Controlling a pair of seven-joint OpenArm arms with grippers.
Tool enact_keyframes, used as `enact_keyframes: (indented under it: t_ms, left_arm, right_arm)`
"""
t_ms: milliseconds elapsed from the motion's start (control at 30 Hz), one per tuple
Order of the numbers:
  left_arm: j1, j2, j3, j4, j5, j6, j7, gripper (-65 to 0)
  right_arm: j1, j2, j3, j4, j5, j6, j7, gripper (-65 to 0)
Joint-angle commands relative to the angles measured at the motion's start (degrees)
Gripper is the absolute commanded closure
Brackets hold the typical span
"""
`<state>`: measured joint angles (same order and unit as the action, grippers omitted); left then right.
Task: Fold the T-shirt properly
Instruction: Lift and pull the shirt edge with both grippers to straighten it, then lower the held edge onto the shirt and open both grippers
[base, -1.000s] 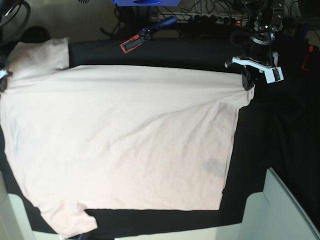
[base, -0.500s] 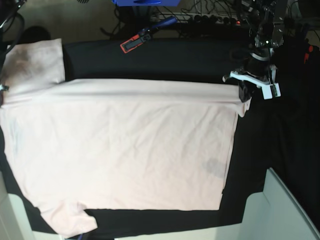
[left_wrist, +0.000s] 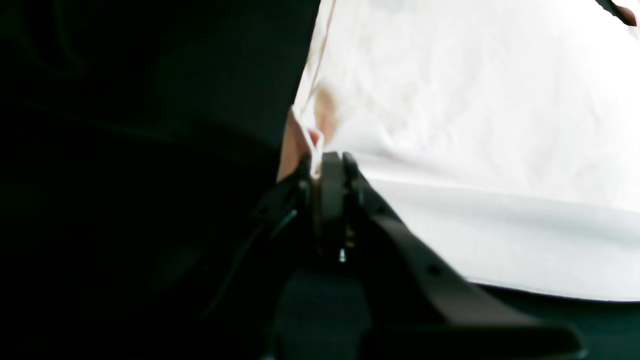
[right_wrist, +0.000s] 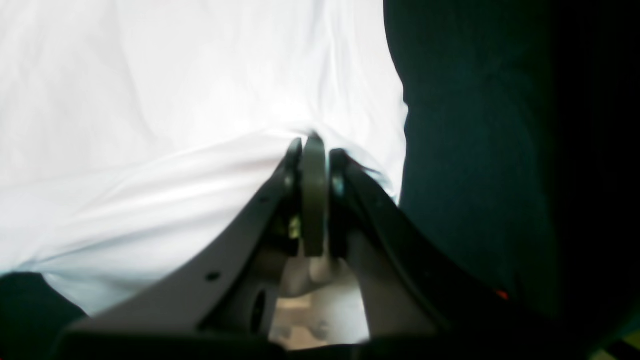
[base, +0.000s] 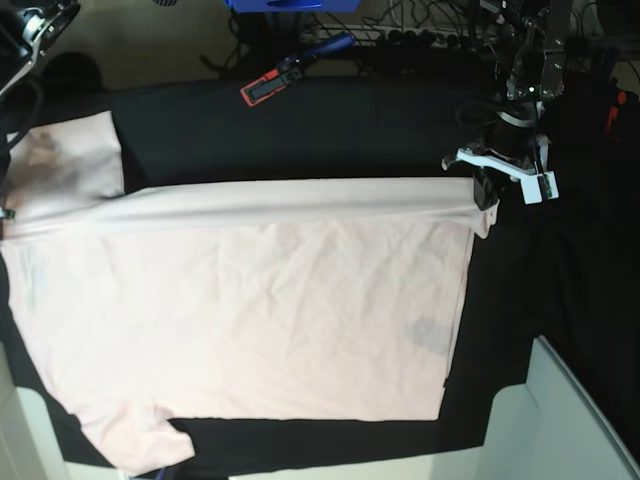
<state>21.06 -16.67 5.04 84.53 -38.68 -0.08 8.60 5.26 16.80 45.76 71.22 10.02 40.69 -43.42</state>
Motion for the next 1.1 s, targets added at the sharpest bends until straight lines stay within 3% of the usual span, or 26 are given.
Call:
enact_keyframes:
  t_ms: [0, 167, 533, 833, 1067]
  left_arm:
    - [-1.06, -0.78, -0.42, 0.7, 0.13, 0.47, -0.56, 0.0]
    - [-3.87, -0.35, -0.51, 0.61, 0.13, 0.56, 3.66, 0.0]
    - [-9.76, 1.59, -0.42, -5.81, 0.13, 0.56, 3.66, 0.0]
    - [-15.74, 1.5, 3.62, -13.72, 0.21, 0.56, 3.66, 0.0]
    - [-17.85, 1.59, 4.06, -15.3, 0.21, 0.56, 3.66, 0.0]
  right_arm:
    - [1.56, 1.8, 0.35, 0.38, -0.22, -0.69, 1.7, 0.0]
    - [4.11, 3.2, -1.41, -3.05, -0.22, -0.69, 1.79, 0.0]
    - [10.08, 5.66, -7.47, -13.15, -0.22, -0.69, 5.57, 0.0]
    - [12.63, 6.46, -7.74, -19.66, -0.31, -0.69, 10.32, 0.0]
    - [14.3, 6.9, -14.24, -24.5, -0.22, -0.69, 15.59, -0.1]
